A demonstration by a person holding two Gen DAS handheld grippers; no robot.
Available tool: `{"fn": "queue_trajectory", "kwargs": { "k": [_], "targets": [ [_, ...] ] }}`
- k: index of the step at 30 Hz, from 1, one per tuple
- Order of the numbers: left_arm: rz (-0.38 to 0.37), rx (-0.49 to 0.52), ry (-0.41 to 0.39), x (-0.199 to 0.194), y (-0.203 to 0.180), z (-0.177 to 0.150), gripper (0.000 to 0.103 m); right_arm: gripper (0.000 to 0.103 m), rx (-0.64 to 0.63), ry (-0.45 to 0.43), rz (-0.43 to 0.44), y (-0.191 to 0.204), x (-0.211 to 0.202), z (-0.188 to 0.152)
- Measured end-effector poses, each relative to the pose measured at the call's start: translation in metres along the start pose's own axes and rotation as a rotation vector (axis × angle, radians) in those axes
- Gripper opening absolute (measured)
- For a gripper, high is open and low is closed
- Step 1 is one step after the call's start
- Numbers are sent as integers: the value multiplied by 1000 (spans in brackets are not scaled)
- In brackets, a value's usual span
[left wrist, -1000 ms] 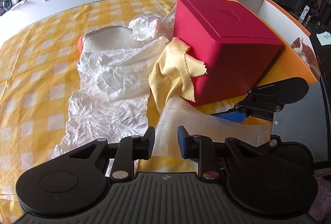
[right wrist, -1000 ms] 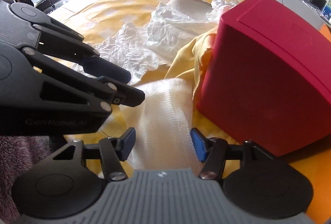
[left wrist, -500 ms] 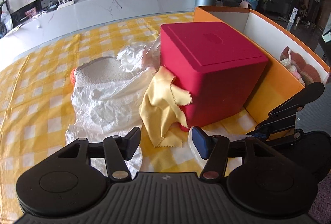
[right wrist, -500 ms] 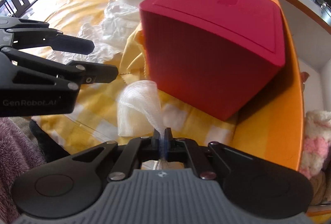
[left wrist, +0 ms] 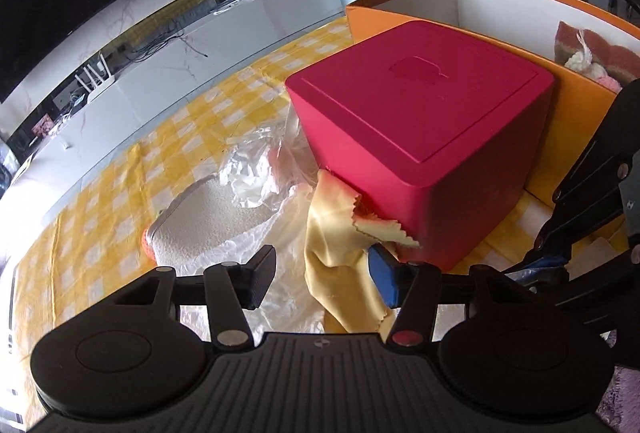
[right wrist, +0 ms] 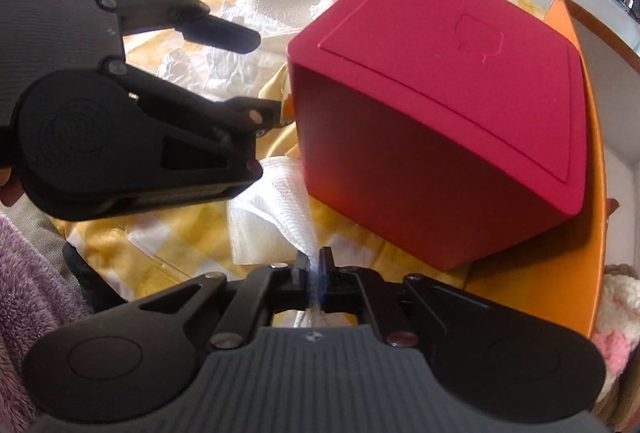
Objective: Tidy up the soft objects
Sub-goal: 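Grasp the yellow cloth with the left tool while the right tool holds the mesh bag, then carry the mesh bag and yellow cloth into the orange box and release both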
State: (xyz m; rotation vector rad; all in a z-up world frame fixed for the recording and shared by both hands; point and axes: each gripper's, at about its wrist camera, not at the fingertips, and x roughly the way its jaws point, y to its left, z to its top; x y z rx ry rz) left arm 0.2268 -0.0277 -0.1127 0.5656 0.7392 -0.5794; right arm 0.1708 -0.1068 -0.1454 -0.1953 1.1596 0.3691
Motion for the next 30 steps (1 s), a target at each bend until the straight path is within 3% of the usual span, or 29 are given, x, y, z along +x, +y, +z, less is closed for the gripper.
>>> {"fn": "queue_trajectory", "kwargs": {
  "k": [4, 5, 6, 9, 16, 23, 30],
  "targets": [
    [6, 92, 3, 12, -8, 0, 63, 1, 13, 9, 7, -3, 9, 2],
    [9, 105, 0, 14, -11, -1, 57, 1, 14, 9, 8, -3, 9, 2],
    [3, 109, -1, 16, -12, -2, 40, 1, 14, 9, 9, -5, 9, 1],
    [-11, 117, -2, 19, -17, -7, 5, 2, 17, 10, 8, -9, 9, 1],
    [39, 109, -4, -1, -24, -15, 3, 2, 26, -10, 16, -9, 7, -4],
    [16, -63, -16, -51, -11, -20, 3, 1, 43, -75, 38, -7, -19, -14],
    [53, -190, -63, -109, -12, -20, 3, 1, 82, -177, 59, -1, -60, -26]
  ]
}}
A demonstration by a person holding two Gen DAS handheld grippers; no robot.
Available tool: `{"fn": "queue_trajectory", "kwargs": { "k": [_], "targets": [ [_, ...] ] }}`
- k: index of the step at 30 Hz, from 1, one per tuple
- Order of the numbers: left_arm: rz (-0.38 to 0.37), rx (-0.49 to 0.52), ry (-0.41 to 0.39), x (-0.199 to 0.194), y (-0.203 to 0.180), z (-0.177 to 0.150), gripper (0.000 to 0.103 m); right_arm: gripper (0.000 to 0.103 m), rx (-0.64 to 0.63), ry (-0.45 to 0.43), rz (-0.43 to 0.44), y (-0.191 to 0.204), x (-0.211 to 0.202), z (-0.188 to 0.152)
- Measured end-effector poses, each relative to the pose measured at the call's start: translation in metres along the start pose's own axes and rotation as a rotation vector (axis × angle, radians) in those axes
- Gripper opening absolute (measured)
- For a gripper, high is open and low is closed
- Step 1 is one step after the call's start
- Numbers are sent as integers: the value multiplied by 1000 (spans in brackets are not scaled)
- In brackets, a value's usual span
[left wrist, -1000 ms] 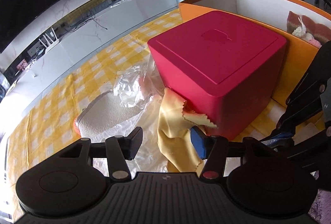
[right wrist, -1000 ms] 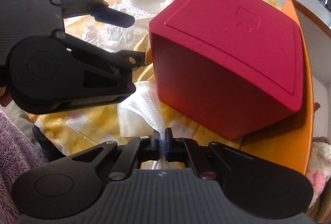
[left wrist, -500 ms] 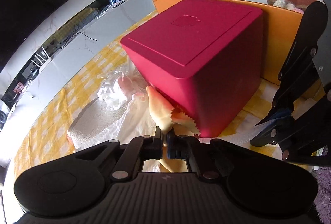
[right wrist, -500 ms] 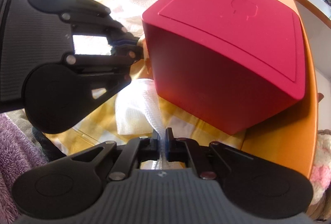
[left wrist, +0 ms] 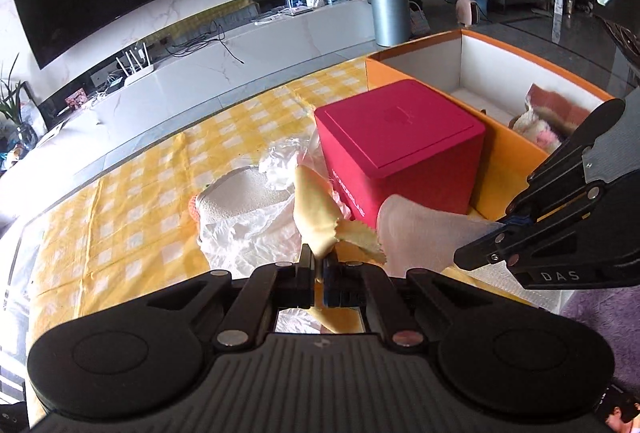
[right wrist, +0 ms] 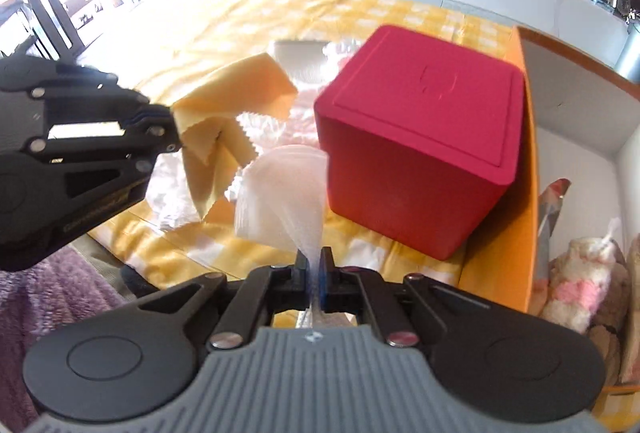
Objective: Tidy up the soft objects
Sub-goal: 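Carry the mesh bag and yellow cloth into the orange box and release both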
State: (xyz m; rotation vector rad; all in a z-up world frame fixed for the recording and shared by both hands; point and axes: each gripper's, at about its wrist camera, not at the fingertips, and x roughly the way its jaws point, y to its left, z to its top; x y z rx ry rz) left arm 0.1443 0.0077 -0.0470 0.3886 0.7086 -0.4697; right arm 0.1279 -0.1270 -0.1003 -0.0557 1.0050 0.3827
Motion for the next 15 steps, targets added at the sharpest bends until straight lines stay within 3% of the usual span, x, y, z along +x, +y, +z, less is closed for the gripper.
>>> {"fn": "queue_trajectory", "kwargs": {
  "k": [7, 15],
  "targets": [
    [-4, -66, -67, -46, -12, 14, 4, 1, 41, -136, -16, 3, -55, -16],
    [-106, -73, -149, -73, -42, 45, 3, 0, 87, -250, -81, -18, -115, -31]
  ]
}}
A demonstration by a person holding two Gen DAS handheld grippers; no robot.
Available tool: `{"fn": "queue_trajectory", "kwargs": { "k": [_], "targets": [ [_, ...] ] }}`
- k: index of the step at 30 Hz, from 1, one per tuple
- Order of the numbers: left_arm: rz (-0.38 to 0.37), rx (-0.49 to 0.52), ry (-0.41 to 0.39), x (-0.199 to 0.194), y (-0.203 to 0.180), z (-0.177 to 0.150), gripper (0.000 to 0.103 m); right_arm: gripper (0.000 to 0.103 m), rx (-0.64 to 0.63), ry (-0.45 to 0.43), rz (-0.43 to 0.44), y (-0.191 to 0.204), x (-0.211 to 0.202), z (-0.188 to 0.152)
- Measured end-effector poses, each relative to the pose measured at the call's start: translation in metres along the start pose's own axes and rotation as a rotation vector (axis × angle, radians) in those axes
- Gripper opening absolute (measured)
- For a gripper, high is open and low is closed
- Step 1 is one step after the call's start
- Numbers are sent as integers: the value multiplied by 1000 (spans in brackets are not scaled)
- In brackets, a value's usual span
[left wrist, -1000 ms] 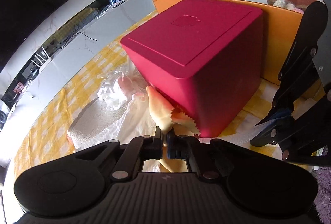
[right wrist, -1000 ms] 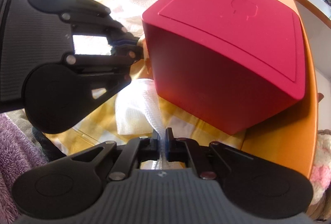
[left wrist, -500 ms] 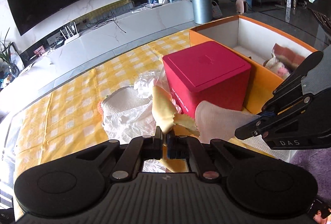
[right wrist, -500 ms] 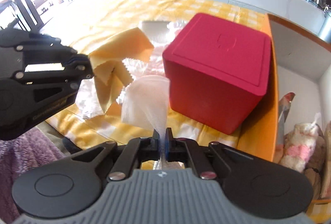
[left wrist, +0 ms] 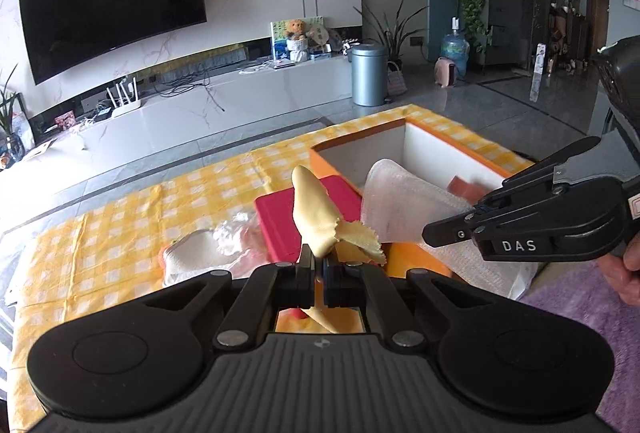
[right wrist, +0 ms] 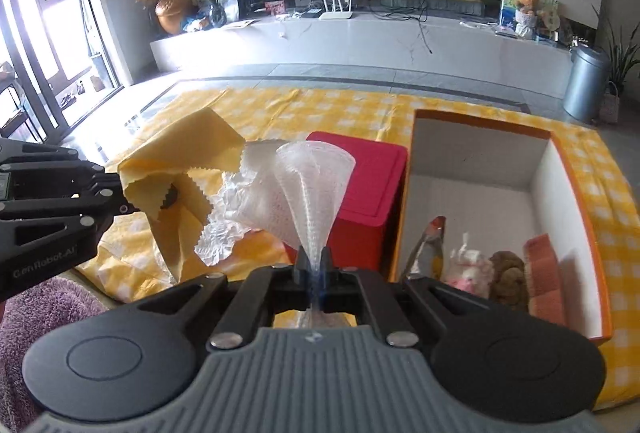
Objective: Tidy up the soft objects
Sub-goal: 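Carry the mesh bag and yellow cloth into the orange box and release both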
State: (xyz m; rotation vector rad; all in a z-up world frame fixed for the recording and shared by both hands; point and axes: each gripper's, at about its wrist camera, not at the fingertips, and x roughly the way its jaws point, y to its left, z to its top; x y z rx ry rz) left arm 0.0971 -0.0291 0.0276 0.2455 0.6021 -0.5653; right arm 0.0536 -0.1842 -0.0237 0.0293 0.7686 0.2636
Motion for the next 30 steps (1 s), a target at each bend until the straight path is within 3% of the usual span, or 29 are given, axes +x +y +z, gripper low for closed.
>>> {"fn": "queue_trajectory", "kwargs": {
  "k": [7, 15, 22, 30],
  "targets": [
    [-106, 17, -14, 22, -36, 37, 3, 0, 22, -54, -78, -39, -37, 3],
    [-184, 32, 18, 76, -66, 73, 3, 0, 104, -94, -121, -88, -42, 16],
    [-188, 48, 68, 126, -77, 87, 3, 0, 190, -91, -120, -130, -10, 31],
    [-155, 101, 214, 187, -83, 84, 3, 0, 260, 9, -99, -170, 47, 36]
  ]
}}
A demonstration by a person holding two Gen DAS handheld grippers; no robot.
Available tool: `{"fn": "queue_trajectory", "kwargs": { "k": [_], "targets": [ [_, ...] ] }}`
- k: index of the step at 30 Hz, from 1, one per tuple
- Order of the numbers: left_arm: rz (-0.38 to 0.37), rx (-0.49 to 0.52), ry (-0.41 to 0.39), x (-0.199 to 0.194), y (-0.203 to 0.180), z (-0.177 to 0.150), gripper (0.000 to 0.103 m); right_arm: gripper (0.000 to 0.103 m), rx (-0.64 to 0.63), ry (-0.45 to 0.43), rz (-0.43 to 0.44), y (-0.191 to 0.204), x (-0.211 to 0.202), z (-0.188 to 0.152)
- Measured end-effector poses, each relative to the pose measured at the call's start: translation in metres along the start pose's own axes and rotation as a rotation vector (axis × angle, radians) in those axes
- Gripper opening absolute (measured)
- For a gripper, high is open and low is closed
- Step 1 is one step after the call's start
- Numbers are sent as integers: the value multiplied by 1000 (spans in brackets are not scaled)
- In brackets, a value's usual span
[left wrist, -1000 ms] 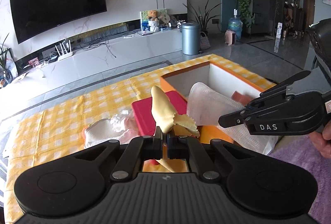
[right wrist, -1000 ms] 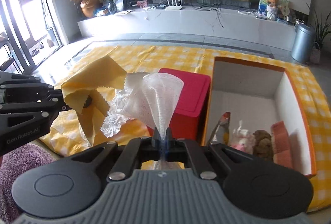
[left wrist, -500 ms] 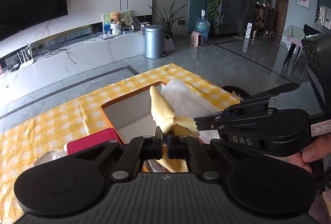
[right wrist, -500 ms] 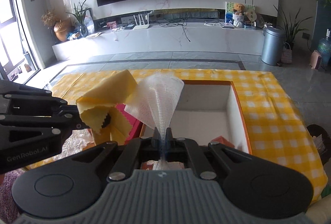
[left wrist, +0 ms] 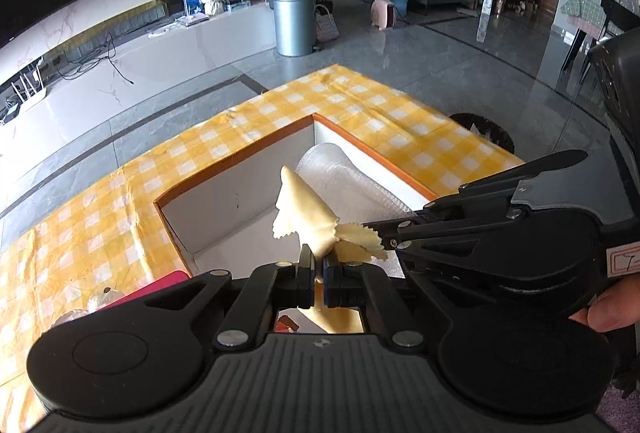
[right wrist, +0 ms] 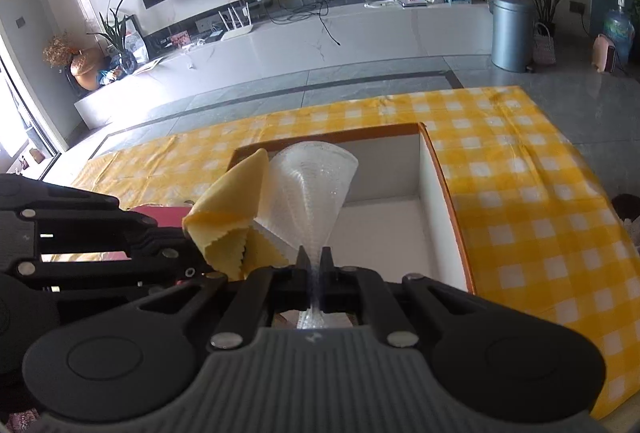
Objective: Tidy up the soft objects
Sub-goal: 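Carry the mesh bag and yellow cloth into the orange box and release both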
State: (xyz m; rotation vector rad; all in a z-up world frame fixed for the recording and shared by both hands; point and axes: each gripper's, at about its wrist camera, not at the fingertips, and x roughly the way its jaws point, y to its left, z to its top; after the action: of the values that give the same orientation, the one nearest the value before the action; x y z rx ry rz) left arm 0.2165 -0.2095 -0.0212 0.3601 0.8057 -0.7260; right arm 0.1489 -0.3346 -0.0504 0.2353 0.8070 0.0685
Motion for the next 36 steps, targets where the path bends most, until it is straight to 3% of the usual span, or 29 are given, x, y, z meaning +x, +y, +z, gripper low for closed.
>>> {"fn": "queue_trajectory", "kwargs": {
  "k": [6, 11, 19, 23, 25, 28, 30, 33, 36],
  "targets": [
    [78, 80, 70, 33, -4, 0, 3, 0, 3, 77, -35, -15, 36, 1],
    [88, 109, 126, 54, -5, -2, 4, 1, -30, 133, -57, -21, 58, -3],
    [112, 161, 155, 63, -9, -8, 6, 6, -72, 162, -66, -28, 71, -6],
    [116, 158, 147, 61, -9, -7, 14, 8, -94, 168, -63, -27, 69, -5],
    [120, 151, 132, 55, -8, -6, 20, 23, -91, 160, -66, -27, 64, -2],
    [116, 137, 109, 41, -6, -3, 29, 38, -97, 134, -78, -24, 53, 2],
    [113, 129, 87, 30, -4, -1, 38, 41, -102, 117, -86, -22, 44, 4],
    [112, 115, 53, 13, -3, 0, 39, 50, -81, 93, -92, -20, 29, 8],
    [116, 87, 4, -10, -1, -3, 40, 50, -72, 67, -100, -16, 13, 10]
  ]
}}
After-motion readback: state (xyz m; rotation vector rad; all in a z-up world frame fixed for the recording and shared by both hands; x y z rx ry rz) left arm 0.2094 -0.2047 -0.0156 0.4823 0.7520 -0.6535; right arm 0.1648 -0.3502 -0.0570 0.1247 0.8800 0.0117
